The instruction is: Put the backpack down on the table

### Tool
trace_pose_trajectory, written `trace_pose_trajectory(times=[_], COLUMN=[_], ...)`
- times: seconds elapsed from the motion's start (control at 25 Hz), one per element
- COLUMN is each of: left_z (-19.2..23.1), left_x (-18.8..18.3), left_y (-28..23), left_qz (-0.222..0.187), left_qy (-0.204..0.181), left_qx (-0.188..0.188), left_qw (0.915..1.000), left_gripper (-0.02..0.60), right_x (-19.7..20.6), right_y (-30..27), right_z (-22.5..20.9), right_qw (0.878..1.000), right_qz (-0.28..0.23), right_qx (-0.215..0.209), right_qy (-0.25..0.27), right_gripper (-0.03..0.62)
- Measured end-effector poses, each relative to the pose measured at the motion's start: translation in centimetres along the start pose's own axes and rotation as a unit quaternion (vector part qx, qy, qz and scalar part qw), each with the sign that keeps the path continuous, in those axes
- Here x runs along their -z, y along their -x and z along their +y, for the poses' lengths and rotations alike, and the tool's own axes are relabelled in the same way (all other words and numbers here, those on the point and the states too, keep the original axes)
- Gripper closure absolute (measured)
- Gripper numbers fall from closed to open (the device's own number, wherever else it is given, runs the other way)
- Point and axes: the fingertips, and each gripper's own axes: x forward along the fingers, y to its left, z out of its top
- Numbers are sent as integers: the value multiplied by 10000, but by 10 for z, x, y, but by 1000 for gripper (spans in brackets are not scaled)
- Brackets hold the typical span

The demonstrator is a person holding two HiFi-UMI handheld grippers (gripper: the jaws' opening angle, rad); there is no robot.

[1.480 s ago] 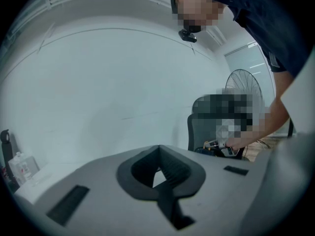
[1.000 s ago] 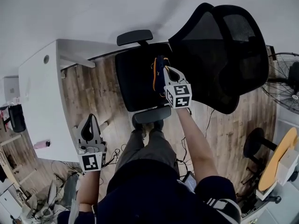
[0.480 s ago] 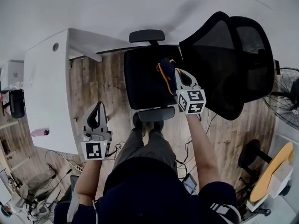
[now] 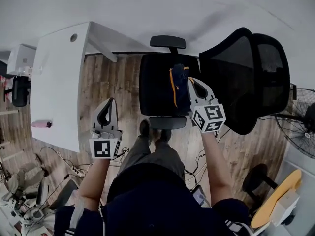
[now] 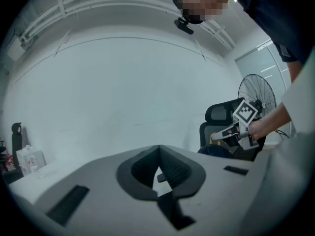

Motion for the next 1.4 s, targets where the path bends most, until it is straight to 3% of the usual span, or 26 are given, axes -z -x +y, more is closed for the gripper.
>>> trace_pose_trajectory(times=[0.28,0.56,0.84,1.4], left_z=[11,27,55,146], left_x=[-13,-27,-32,-51], left_y=[27,74,127,235], left_qz=[-131,-132,-4,-204], left_qy=[-24,-9,-28,15], left_qx=[-575,-1238,-1929,-2766], left_qw=[9983,9922,9812,9608], left_gripper=[578,578,578,578], right_x=[-38,-68,-85,-151], right_y=[8,17,15,23], right_z=[50,116,185,352], right_qw=[9967,9844,9659,9193], right_qz=[-247,-335,-291,-675], right_qx=[-766,-1661,-2447,-3734], right_qy=[140,466,800,1039], right_gripper=[603,603,602,600])
